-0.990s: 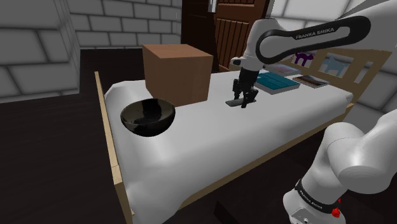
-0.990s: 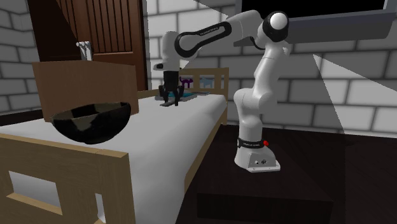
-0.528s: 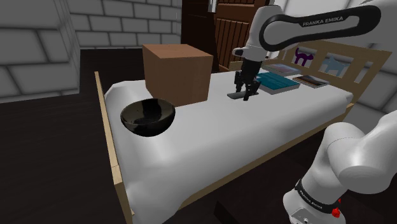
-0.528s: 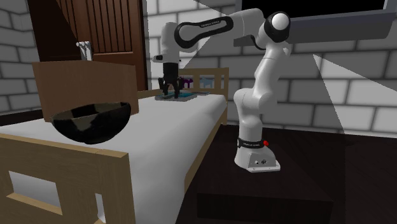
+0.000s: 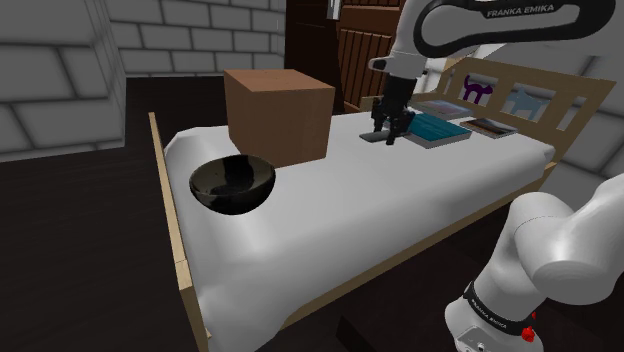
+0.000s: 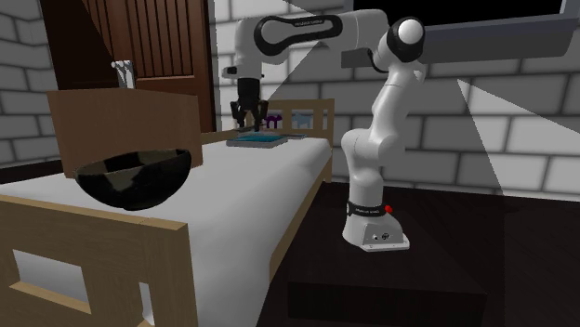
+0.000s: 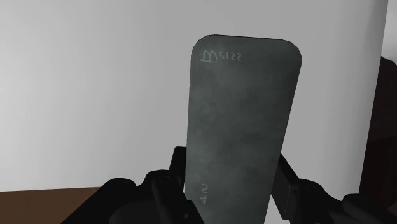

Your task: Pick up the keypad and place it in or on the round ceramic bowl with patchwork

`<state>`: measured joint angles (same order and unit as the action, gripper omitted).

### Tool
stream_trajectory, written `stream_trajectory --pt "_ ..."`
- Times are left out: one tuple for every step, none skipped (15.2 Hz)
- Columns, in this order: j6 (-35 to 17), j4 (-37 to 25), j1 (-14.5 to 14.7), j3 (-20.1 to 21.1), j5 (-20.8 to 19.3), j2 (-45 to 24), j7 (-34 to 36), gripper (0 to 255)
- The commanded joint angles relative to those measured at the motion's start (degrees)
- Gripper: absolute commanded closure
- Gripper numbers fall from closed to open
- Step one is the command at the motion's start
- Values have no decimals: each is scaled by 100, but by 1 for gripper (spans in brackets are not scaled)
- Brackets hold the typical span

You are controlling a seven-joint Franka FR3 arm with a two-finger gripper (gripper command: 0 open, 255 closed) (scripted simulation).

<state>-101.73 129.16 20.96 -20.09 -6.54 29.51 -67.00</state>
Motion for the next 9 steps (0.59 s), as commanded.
stream_trajectory --pt "160 -130 5 30 9 28 16 255" --pt "235 -209 10 38 16 23 18 255" --pt "311 -290 14 45 22 18 18 255" --pt "386 -372 18 52 29 11 19 255" --pt "461 -456 23 59 36 3 19 255" --pt "536 -540 27 66 43 -7 20 255" --pt "611 -625 32 73 49 -18 20 255" --pt "686 -711 36 79 56 -29 19 255" --pt "761 -799 41 85 64 -43 19 255"
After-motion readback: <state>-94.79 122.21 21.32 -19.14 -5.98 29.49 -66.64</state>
